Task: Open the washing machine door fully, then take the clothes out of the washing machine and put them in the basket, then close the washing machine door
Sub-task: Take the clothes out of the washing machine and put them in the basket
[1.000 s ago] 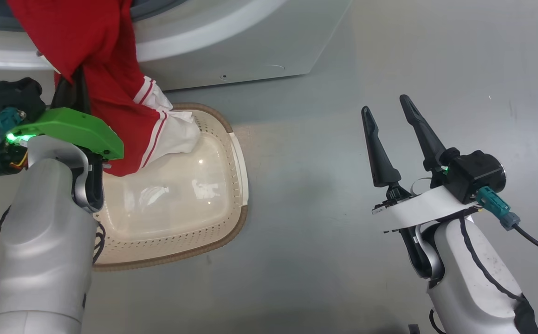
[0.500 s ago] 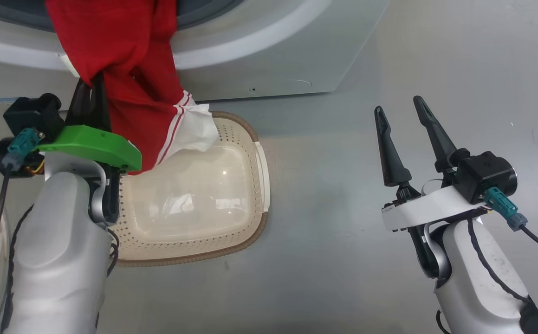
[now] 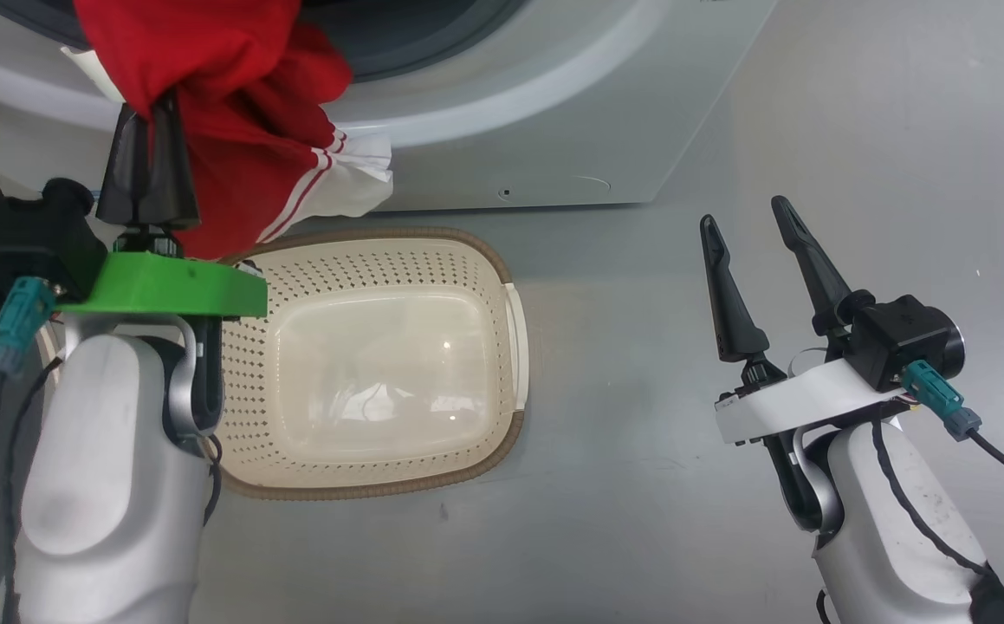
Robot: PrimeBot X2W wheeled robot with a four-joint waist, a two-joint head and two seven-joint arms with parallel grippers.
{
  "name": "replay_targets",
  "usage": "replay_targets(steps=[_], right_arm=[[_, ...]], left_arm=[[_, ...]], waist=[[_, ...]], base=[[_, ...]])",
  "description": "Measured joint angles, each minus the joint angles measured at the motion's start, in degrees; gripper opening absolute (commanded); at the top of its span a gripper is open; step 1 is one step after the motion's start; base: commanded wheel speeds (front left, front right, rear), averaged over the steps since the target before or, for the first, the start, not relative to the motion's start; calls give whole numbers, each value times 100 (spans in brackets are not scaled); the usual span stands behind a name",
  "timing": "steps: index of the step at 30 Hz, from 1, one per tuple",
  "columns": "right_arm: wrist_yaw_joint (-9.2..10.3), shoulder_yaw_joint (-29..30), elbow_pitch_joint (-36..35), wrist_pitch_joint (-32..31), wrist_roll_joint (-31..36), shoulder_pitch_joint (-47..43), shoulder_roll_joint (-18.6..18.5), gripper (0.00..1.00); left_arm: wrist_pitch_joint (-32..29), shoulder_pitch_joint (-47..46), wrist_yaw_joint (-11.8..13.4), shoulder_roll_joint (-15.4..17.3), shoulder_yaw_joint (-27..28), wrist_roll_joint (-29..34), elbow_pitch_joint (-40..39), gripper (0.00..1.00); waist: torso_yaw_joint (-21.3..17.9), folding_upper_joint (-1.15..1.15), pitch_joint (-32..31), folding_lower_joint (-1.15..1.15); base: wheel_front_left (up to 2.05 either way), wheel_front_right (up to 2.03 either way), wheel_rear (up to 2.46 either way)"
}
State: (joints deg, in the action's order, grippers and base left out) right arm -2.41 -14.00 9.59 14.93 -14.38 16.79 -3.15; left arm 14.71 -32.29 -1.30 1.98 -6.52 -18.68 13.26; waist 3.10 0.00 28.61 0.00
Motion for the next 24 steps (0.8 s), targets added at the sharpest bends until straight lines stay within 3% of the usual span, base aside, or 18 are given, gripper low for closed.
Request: replay_targets(steps=[11,24], right_arm=[[-5,24,0,0,10,-61,-2,100],[-55,-145,-22,0,-23,-101,-5,100]], left_arm=[[-1,1070,0,-7,-413,63,-350,0],[-385,1797,-53,-1,-922,-100,593,0]], waist=[[29,0,-92,0],[-121,0,-35,0]], base=[[0,0,0],[0,0,0]])
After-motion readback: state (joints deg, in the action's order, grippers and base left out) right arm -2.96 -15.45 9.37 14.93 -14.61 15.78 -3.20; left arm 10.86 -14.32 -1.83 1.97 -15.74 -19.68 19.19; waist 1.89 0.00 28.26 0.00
